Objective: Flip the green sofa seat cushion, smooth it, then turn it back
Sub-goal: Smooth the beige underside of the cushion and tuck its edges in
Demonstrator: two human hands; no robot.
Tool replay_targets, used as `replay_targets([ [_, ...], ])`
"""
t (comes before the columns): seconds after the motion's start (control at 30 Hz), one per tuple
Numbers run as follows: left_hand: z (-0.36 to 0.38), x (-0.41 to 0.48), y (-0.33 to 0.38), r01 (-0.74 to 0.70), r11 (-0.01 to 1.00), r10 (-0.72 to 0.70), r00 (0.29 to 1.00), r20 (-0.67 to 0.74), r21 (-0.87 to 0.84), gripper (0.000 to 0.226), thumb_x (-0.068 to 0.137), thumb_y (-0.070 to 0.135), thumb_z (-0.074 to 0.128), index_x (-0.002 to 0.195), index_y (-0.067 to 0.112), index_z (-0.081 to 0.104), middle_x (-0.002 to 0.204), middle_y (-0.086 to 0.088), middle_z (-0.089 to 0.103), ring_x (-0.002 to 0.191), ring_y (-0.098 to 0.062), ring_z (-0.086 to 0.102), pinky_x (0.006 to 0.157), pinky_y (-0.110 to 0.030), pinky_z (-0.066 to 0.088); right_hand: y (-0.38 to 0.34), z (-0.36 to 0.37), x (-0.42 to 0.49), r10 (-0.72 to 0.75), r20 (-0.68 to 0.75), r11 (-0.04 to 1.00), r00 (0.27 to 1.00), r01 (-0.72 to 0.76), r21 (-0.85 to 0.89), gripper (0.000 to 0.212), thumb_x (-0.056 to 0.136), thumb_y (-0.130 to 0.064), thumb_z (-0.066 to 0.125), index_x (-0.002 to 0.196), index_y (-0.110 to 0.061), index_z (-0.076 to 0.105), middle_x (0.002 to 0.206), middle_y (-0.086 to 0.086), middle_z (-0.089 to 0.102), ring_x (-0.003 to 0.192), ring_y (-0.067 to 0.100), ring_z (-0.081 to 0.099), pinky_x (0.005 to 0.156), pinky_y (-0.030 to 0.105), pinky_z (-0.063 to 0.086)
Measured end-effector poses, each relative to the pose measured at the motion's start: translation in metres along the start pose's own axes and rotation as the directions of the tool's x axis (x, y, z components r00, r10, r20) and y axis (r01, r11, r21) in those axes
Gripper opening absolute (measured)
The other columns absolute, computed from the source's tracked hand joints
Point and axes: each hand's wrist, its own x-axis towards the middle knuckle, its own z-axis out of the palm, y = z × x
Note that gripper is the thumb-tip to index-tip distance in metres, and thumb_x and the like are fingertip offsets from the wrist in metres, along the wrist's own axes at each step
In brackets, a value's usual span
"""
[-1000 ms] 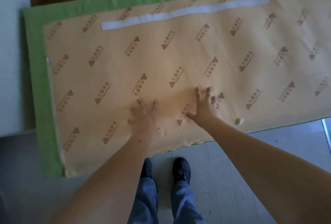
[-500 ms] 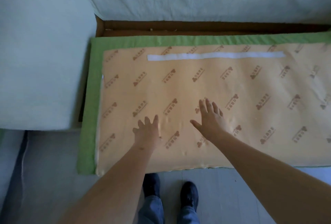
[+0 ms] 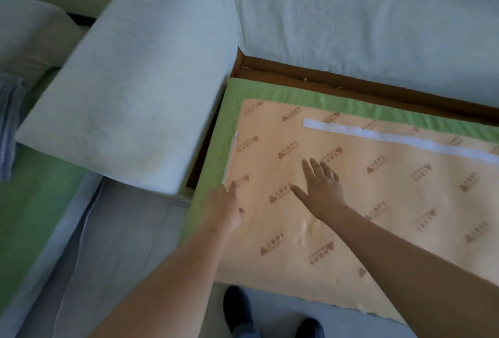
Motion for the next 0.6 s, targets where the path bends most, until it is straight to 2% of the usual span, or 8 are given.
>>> replay_targets([
  [0.17,-0.032,0.022,-0.050,-0.003,1.000,0.003,1.000,-0.005,0.021,0.077,0.097,0.045,0.052,0.157,0.019,0.012,0.152,-0.015,0.032,0.138,-0.038,0.032,0.105,-0.050,0.039,-0.050,-0.016,0.041,-0.032,-0.046,0.999,0.998,0.031,-0.025,0.078,0.099,-0.063,0.029,0.159,-0.017,0.009,0.165,0.007,0.015,0.150,0.030,0.015,0.121,0.043,0.019],
  [0.27,-0.057,0.051,-0.068,0.007,0.999,-0.007,1.000,-0.005,0.041,0.072,0.097,0.040,0.051,0.155,0.016,0.017,0.145,-0.016,0.036,0.130,-0.037,0.040,0.103,-0.048,0.042,-0.076,-0.023,0.068,-0.056,-0.051,0.998,0.997,0.055,-0.020,0.077,0.099,-0.062,0.029,0.159,-0.019,0.008,0.165,0.007,0.011,0.149,0.031,0.017,0.122,0.043,0.018],
  [0.43,-0.103,0.111,-0.064,-0.037,0.997,0.040,0.998,-0.050,0.061,0.064,0.096,0.035,0.051,0.151,0.016,0.024,0.138,-0.013,0.042,0.121,-0.033,0.046,0.093,-0.041,0.041,-0.093,-0.024,0.117,-0.073,-0.018,0.997,0.997,0.073,-0.003,0.077,0.099,-0.062,0.031,0.159,-0.020,0.006,0.166,0.007,0.008,0.150,0.031,0.015,0.122,0.045,0.016],
  [0.6,-0.141,0.175,-0.064,-0.023,0.998,0.026,0.998,-0.062,0.059,0.060,0.095,0.027,0.051,0.149,0.015,0.028,0.133,-0.012,0.046,0.116,-0.031,0.049,0.082,-0.036,0.036,-0.091,-0.036,0.175,-0.068,0.016,0.998,0.998,0.068,-0.014,0.077,0.100,-0.062,0.029,0.159,-0.019,0.004,0.166,0.007,0.008,0.151,0.030,0.013,0.122,0.045,0.015],
])
